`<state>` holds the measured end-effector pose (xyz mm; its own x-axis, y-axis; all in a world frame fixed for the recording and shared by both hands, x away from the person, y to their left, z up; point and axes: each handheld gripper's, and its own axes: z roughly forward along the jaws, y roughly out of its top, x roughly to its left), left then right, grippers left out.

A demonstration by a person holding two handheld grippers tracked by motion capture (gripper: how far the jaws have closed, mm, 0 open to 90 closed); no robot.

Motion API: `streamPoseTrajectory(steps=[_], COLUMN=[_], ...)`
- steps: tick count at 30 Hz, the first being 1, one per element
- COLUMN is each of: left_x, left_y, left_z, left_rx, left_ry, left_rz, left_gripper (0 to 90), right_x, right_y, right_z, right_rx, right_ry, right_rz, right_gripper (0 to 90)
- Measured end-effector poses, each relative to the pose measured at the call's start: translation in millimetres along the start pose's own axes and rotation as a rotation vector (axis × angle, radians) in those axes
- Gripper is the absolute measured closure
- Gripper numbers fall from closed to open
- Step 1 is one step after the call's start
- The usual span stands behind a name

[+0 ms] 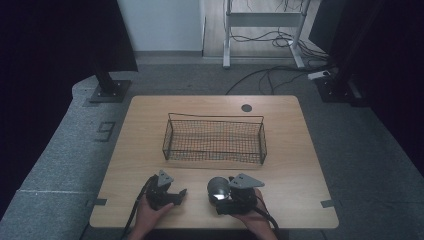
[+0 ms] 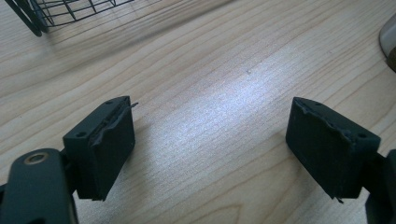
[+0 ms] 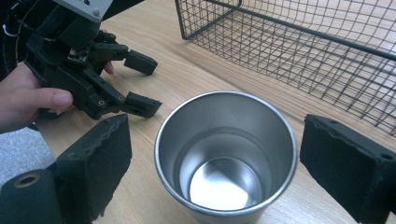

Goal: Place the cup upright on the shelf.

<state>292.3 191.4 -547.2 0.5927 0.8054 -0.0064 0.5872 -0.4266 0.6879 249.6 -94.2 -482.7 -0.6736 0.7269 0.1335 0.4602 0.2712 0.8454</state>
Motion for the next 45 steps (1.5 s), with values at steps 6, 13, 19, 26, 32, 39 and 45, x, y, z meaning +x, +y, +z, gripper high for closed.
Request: streamPoseTrajectory(steps=[6, 13, 19, 26, 32, 39, 45], left_x=[0.0, 0.0, 0.0, 0.0, 0.0, -0.1, 0.0], left_y=[0.0, 0.0, 0.0, 0.0, 0.0, 0.0, 0.0], left_z=[0.0, -0.1, 0.0, -0.1, -0.1, -0.1, -0.1], left_rx=[0.0, 0.0, 0.0, 0.0, 0.001, 0.0, 0.0], left_ry=[0.0, -0.001, 0.0, 0.0, 0.0, 0.0, 0.0], left_rz=[0.0, 0.0, 0.0, 0.0, 0.0, -0.001, 0.0], left_gripper=[15.5, 15.5, 15.5, 15.5, 15.5, 15.5, 15.5], right_x=[3.6, 5.9, 9.7, 8.6, 7.8, 6.6, 6.8], right_y=[-0.4, -2.3, -4.6, -7.3, -11.9, -13.8, -14.1], right_z=[4.5, 10.9, 22.5, 36.3, 39.7, 40.0, 39.9], right_rx=[0.015, 0.033, 0.056, 0.085, 0.08, 0.069, 0.062], right_ry=[-0.016, -0.037, -0.074, -0.078, -0.115, -0.124, -0.122], right_rz=[-0.004, -0.017, -0.041, -0.042, -0.053, -0.068, -0.075], right_gripper=[3.9, 2.0, 0.6, 2.2, 10.5, 12.8, 13.0])
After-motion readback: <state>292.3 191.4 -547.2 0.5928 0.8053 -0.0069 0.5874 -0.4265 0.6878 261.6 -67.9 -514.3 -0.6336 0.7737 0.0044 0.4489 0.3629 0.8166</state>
